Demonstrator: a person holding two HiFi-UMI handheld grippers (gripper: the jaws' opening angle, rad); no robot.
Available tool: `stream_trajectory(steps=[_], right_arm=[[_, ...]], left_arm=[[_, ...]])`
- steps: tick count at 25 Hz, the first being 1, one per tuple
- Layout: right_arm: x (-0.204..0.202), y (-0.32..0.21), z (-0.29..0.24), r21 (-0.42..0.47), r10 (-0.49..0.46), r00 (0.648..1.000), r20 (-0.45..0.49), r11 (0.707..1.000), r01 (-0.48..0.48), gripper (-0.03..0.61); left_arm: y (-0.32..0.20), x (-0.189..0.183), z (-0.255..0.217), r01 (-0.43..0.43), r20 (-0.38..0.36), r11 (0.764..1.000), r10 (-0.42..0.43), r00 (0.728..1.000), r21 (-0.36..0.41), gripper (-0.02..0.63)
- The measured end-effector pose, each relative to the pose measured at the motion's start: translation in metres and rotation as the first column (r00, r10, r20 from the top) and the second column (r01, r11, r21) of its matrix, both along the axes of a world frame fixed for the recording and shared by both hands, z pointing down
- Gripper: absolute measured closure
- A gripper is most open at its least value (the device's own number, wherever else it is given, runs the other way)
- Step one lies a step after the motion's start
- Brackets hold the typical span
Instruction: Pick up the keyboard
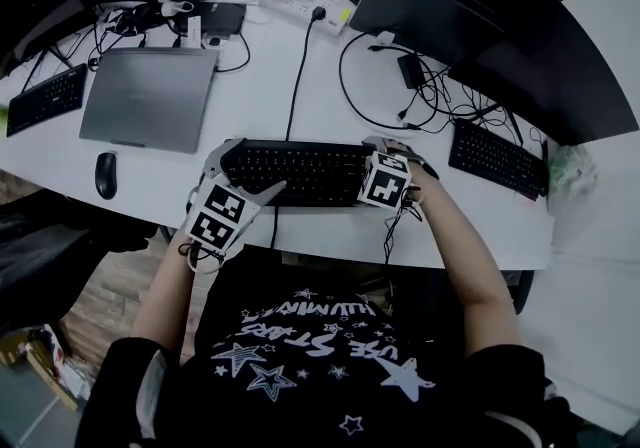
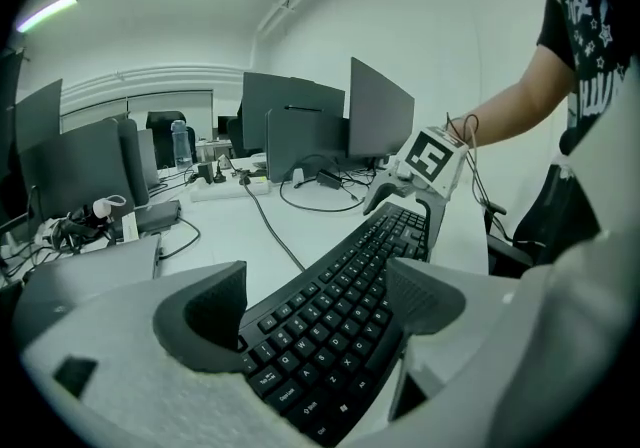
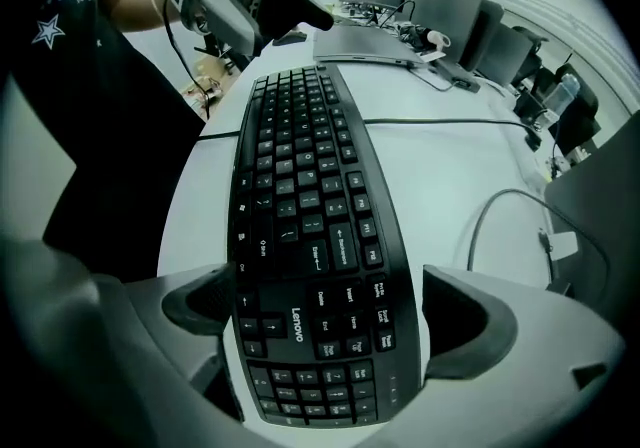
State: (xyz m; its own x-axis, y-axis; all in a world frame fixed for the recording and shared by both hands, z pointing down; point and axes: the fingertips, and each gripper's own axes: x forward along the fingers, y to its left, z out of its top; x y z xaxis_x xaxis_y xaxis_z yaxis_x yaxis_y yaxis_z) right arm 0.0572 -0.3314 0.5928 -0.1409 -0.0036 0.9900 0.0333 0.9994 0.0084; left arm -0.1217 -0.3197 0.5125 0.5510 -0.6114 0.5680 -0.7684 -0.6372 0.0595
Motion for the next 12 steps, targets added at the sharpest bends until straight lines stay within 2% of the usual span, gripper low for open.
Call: stream_trajectory(steps=[4,8,12], right_arm=[[-0.002,-0.001,0.009,-0.086,-0.031,0.999,-0.026,0.996,0.028,0.023],[0.006,-0.015,0.046,-0.094,-0.084,0.994,-0.068,0.993,0.077,0.014],[0.004,-0.011,0.049,-0.131,-0.108,0.981,-0.163,0.988,0.087,0.009]], left_arm=[[-0.007,-0.004,0.006,-0.005,0.004,1.000,0.006,1.000,-0.023,0.183],[-0.010,-0.009,0.010,-0.003,0.003,0.999,0.003,1.000,-0.036,0.183],[-0.012,-0.013,0.014,-0.005,0.004,0.999,0.005,1.000,-0.045,0.183]])
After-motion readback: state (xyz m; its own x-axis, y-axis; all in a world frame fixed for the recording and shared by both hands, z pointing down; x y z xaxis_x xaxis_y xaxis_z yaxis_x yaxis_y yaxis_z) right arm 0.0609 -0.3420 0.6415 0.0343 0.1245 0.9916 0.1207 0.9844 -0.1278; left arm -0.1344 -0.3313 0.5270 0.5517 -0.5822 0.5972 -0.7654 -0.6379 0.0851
